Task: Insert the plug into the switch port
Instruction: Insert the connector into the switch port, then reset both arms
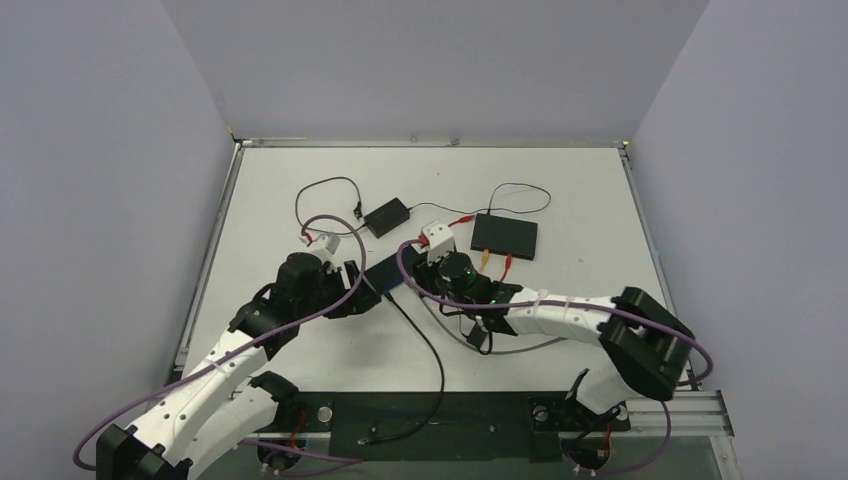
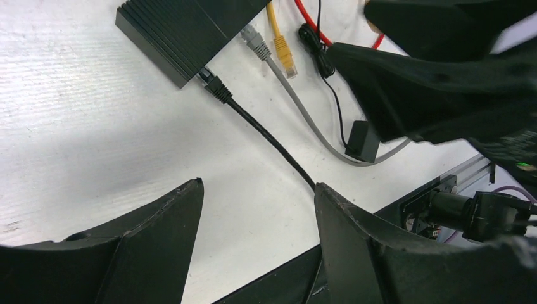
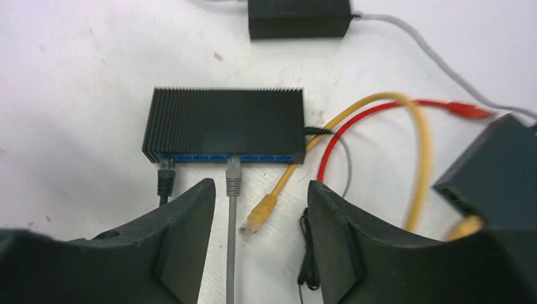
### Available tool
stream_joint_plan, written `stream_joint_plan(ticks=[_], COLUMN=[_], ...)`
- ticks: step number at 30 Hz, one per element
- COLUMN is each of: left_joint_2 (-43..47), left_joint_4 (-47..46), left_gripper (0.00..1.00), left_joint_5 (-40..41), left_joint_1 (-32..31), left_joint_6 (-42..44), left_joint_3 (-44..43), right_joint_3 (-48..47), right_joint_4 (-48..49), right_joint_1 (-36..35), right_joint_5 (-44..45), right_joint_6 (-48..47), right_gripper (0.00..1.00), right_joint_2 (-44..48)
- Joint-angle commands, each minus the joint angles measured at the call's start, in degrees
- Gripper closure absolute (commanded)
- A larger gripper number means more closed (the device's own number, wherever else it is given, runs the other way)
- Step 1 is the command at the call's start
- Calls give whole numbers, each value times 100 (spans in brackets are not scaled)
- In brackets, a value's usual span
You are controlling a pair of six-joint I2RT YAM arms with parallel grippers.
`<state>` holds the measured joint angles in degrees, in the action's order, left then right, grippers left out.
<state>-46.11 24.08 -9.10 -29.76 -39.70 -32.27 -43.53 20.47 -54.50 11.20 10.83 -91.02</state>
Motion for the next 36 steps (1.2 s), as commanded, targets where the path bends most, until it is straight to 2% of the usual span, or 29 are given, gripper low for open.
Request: stream_joint_plan(ticks=[1,4,5,7,9,15,20,23,30,36], left_joint_2=[148,195,201,245,297,526,742,917,1372,1672], left_joint_4=[260,491,574,669,761,859,869,876,780,820], left_gripper=[37,35,34,33,33,32,32,32,32,32], left_joint_5=[219,356,387,452,535,644,745,1008,1477,1560], left_joint_1=[65,74,75,83,91,102,102,102,102,102], left_joint_6=[265,416,444,529,641,999,1271,1389,1568,1601], left_joint_3=[-528,-779,-837,-982,-1122,-1440,-1538,-1562,-1323,-1155], right_joint_3=[125,137,157,350,525,514,623,599,447,568], right_joint_4=[-353,-1007,-1101,-1264,-1432,-2669,-3177,-3605,-4371,-4451], right_joint_1=[1,2,1,-6,-8,-3,-4,-2,-8,-8], right_joint_5=[460,769,822,1039,1244,1661,2121,2697,4061,4793], right_joint_6=[-241,-297,-326,-329,-321,132,591,749,1352,1744], right_gripper=[46,39,29,19,17,14,13,12,11,11], right_joint_2=[1294,2107,2269,2797,3338,4599,5387,5841,6350,6692])
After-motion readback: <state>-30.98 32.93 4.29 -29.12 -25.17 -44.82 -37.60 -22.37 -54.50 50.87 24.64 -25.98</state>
